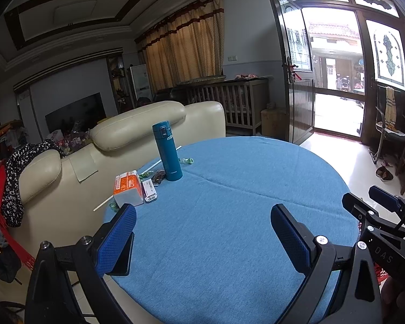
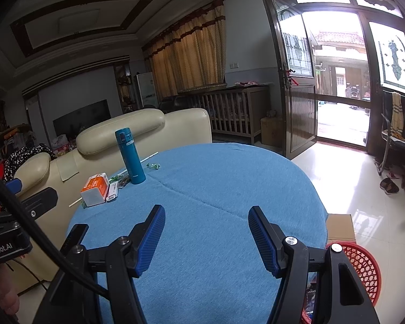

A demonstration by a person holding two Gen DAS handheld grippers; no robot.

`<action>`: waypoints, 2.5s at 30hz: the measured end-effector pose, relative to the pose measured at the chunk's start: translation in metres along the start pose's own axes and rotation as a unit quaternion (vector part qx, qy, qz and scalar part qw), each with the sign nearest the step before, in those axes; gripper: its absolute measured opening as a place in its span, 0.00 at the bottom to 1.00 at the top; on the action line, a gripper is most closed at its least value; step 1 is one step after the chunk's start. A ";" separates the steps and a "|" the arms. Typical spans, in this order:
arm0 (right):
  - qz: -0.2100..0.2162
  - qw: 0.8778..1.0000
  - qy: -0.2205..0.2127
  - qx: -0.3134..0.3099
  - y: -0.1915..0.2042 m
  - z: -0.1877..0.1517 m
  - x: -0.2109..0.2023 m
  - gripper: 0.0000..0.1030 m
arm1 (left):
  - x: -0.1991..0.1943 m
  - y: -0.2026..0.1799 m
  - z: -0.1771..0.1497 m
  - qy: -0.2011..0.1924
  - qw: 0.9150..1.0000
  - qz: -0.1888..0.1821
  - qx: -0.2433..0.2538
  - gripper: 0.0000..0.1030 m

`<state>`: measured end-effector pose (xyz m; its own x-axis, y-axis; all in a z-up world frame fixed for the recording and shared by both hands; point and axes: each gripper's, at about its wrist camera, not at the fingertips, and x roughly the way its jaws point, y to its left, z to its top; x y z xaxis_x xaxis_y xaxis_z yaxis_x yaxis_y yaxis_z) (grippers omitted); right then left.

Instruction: Collect trash

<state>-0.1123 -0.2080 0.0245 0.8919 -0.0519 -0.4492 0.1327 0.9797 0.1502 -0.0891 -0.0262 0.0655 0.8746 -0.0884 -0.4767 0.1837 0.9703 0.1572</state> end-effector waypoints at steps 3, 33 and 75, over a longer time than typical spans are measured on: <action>-0.001 1.000 -0.002 -0.001 0.000 0.000 -0.001 0.66 | 0.000 0.000 0.000 0.000 1.000 -0.001 0.000 0.97; -0.008 1.000 -0.006 -0.006 -0.005 0.001 -0.003 0.66 | 0.001 -0.001 0.000 0.008 1.000 -0.007 -0.001 0.97; -0.012 1.000 -0.006 -0.005 -0.017 0.004 0.010 0.66 | 0.018 -0.016 0.005 0.023 1.000 -0.001 0.009 0.97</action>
<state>-0.1037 -0.2257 0.0209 0.8937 -0.0775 -0.4420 0.1494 0.9801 0.1304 -0.0745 -0.0440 0.0586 0.8530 -0.0792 -0.5158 0.1934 0.9660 0.1715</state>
